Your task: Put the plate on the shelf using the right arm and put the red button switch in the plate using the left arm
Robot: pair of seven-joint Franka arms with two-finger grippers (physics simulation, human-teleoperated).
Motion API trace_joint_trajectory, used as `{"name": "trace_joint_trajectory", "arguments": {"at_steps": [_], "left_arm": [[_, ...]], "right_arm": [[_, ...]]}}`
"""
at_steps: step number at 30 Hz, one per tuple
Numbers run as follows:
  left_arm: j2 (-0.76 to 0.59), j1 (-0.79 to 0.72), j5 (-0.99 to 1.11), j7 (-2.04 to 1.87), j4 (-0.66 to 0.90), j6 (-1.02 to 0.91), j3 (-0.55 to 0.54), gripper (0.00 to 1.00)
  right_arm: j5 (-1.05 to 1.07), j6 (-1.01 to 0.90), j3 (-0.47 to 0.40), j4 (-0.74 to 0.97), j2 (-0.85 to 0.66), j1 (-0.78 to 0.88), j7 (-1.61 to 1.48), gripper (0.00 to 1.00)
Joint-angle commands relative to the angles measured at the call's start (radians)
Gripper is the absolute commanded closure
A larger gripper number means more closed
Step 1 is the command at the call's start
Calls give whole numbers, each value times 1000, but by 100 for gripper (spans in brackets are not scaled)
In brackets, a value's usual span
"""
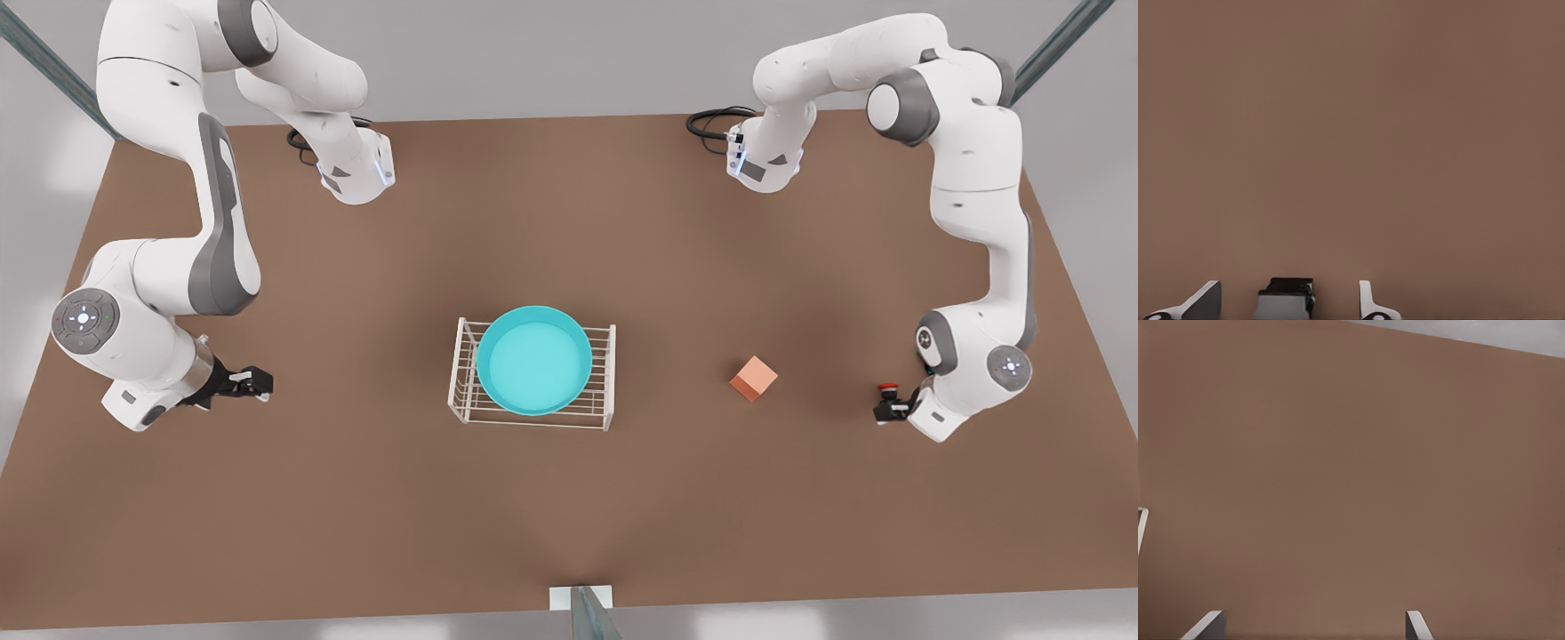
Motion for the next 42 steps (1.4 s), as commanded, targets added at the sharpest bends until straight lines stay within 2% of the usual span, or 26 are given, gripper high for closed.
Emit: {"name": "trace_joint_trajectory", "arguments": {"at_steps": [1,12,15,20,21,23,27,31,34,41,42], "left_arm": [[-1,3,4,120,-23,53,0,0],[19,9,11,120,-36,79,12,0],[19,7,11,118,-36,77,12,7],[30,7,11,113,-32,80,12,7],[30,7,11,113,-32,80,12,9],[30,6,11,100,-32,80,12,43],[28,3,11,98,-29,80,12,59],[1,1,12,100,-16,64,12,59],[-33,-20,6,24,119,-193,2,59],[-70,-175,-3,-236,238,-398,-8,61],[-81,-181,-2,-319,257,-447,-55,61]], "right_arm": [[2,1,0,2,-2,0,-57,0],[-3,1,2,3,0,0,-55,0],[0,1,0,5,0,0,-55,0],[-3,1,0,3,0,0,-55,0],[-3,1,2,3,0,0,-55,0],[-3,1,2,3,0,2,-54,0],[-3,1,2,5,1,2,-54,0],[-3,1,0,5,3,2,-54,0],[-3,1,2,3,3,2,-54,0],[0,1,2,12,4,2,-52,0],[0,1,2,12,4,2,-52,0]]}}
